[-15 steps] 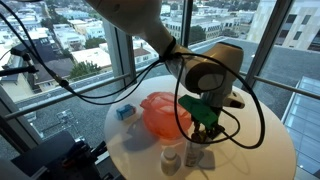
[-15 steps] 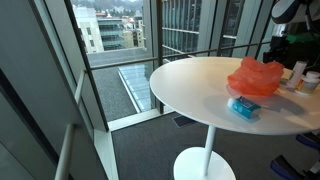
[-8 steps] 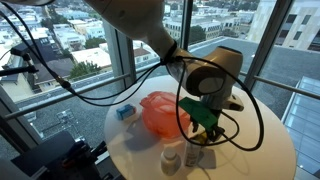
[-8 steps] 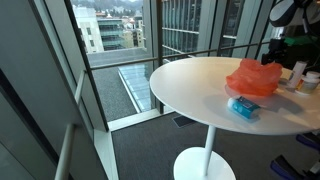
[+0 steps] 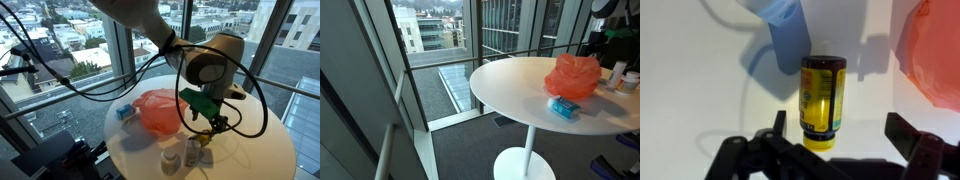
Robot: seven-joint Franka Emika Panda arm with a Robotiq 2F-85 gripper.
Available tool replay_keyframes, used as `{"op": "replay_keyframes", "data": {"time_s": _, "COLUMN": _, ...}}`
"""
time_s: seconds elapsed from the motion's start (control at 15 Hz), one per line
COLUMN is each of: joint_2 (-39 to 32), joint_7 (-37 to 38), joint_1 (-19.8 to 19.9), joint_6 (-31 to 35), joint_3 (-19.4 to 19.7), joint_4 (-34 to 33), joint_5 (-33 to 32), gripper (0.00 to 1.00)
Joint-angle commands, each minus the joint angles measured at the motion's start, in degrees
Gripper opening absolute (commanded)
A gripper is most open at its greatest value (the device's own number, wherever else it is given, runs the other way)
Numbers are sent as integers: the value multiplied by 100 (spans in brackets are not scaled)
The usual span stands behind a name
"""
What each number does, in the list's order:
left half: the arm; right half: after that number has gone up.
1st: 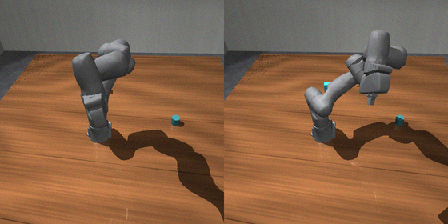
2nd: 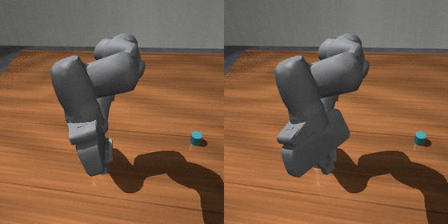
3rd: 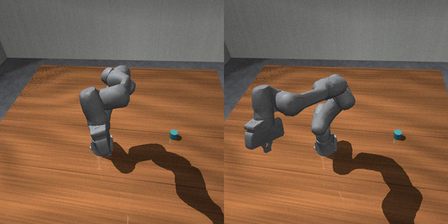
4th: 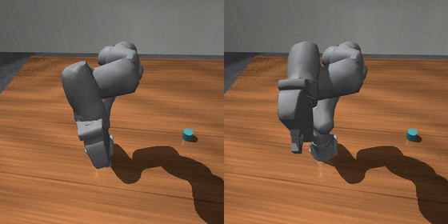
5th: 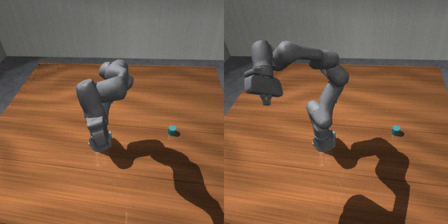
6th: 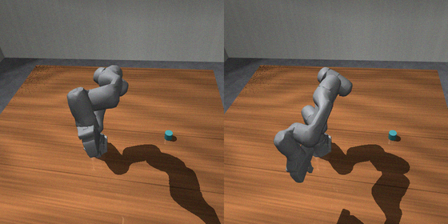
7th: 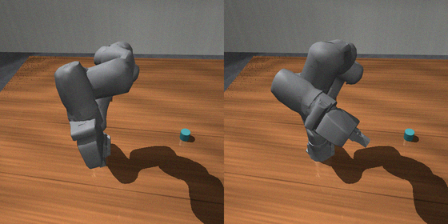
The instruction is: Take the black bottle out of the carrier bag
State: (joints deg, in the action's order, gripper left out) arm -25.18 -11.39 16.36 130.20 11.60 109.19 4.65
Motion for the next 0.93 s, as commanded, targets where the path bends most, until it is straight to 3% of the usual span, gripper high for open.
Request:
{"op": "replay_keyframes", "data": {"time_s": 0.0, "joint_2": 536, "joint_7": -5, "joint_1": -32, "joint_6": -308, "joint_3": -85, "joint_4": 226, "joint_5": -111, "gripper": 99}}
{"op": "replay_keyframes", "data": {"time_s": 0.4, "joint_2": 1170, "joint_7": -10, "joint_1": -173, "joint_6": -1146, "joint_3": -153, "joint_4": 330, "joint_5": -110, "gripper": 100}}
{"op": "replay_keyframes", "data": {"time_s": 0.87, "joint_2": 1964, "joint_7": 289, "joint_1": -398, "joint_6": -1877, "joint_3": -109, "joint_4": 606, "joint_5": -596, "gripper": 100}}
